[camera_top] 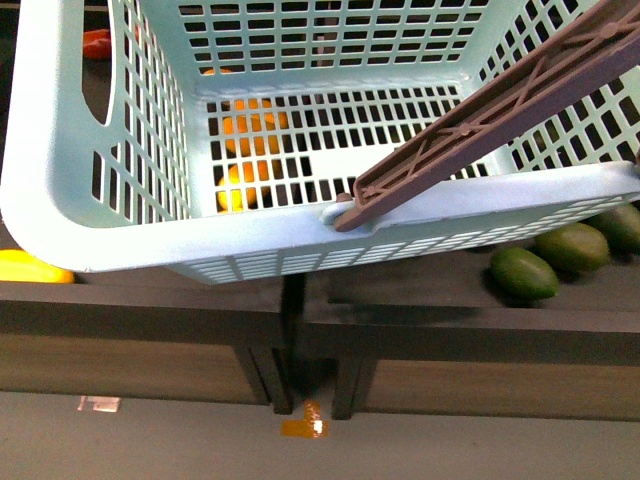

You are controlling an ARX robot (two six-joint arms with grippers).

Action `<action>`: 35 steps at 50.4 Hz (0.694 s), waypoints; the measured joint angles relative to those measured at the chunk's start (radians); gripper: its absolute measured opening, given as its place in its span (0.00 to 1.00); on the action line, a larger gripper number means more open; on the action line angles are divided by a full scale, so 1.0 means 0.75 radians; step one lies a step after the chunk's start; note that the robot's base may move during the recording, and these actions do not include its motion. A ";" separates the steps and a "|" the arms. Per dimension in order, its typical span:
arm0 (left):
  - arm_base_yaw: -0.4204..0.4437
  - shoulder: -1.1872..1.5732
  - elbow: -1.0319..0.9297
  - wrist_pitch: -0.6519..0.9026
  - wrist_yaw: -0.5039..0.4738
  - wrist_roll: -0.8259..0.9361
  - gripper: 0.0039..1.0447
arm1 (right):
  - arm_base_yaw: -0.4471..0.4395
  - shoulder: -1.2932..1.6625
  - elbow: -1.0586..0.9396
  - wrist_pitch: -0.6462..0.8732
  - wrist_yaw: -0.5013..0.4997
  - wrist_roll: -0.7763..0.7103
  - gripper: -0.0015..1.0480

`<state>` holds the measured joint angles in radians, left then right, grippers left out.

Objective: Pick lemon and mango into basket

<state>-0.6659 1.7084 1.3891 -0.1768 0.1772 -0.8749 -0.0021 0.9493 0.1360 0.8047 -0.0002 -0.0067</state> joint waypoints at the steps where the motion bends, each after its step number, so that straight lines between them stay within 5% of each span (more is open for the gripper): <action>1: 0.000 0.000 0.000 0.000 -0.002 0.001 0.04 | 0.000 0.000 0.000 0.000 0.000 0.000 0.92; 35: 0.001 0.000 0.000 -0.001 0.000 -0.001 0.04 | 0.001 -0.001 0.000 0.000 -0.002 0.000 0.92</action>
<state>-0.6655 1.7084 1.3891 -0.1772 0.1772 -0.8757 -0.0017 0.9489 0.1360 0.8047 -0.0013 -0.0067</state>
